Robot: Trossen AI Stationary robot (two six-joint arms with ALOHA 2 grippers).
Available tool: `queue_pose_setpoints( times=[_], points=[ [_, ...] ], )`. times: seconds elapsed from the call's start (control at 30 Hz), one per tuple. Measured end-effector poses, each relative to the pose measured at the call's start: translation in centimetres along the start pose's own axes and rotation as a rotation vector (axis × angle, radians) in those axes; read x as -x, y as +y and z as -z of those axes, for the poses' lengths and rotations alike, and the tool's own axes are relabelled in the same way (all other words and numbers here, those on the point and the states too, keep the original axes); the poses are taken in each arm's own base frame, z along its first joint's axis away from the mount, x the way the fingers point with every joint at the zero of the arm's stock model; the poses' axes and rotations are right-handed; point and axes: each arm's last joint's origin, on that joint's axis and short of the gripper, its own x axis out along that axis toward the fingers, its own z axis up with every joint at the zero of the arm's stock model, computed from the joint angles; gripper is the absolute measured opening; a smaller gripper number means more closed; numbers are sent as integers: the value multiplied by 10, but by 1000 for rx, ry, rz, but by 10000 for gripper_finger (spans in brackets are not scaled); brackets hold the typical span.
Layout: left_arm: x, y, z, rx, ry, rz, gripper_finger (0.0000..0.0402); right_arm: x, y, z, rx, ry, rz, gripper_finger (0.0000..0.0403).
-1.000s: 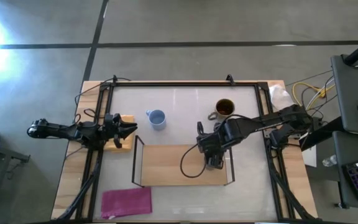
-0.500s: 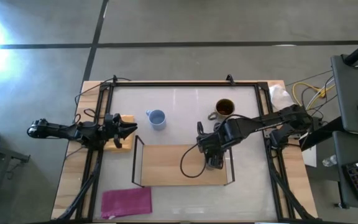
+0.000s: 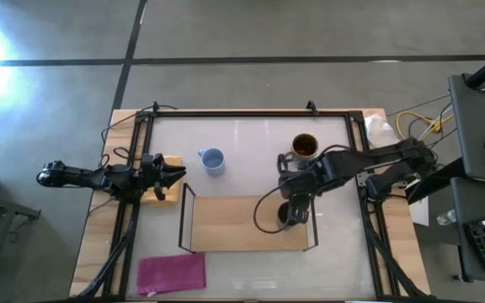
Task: Stack small to large cups/mugs on shelf
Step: Put the brown mug on the shelf
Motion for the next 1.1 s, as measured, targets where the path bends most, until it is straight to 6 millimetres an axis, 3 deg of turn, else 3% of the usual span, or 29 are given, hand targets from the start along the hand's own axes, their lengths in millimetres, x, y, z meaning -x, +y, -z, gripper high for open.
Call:
queue_pose_setpoints(
  times=[0.3,0.5,0.83,1.0,1.1],
  points=[
    [0,0,0,-1,2,-1,84,48,-27,20,-389,-208,80,140],
    [0,0,0,-1,2,-1,84,67,-41,36,-559,-272,134,146],
    [0,0,0,-2,3,-2,84,80,-47,46,-569,-302,108,131],
    [0,0,0,-2,3,-2,84,78,-45,43,-620,-296,90,123],
    [0,0,0,-2,3,-2,84,75,-43,38,-560,-310,82,120]
  ],
)
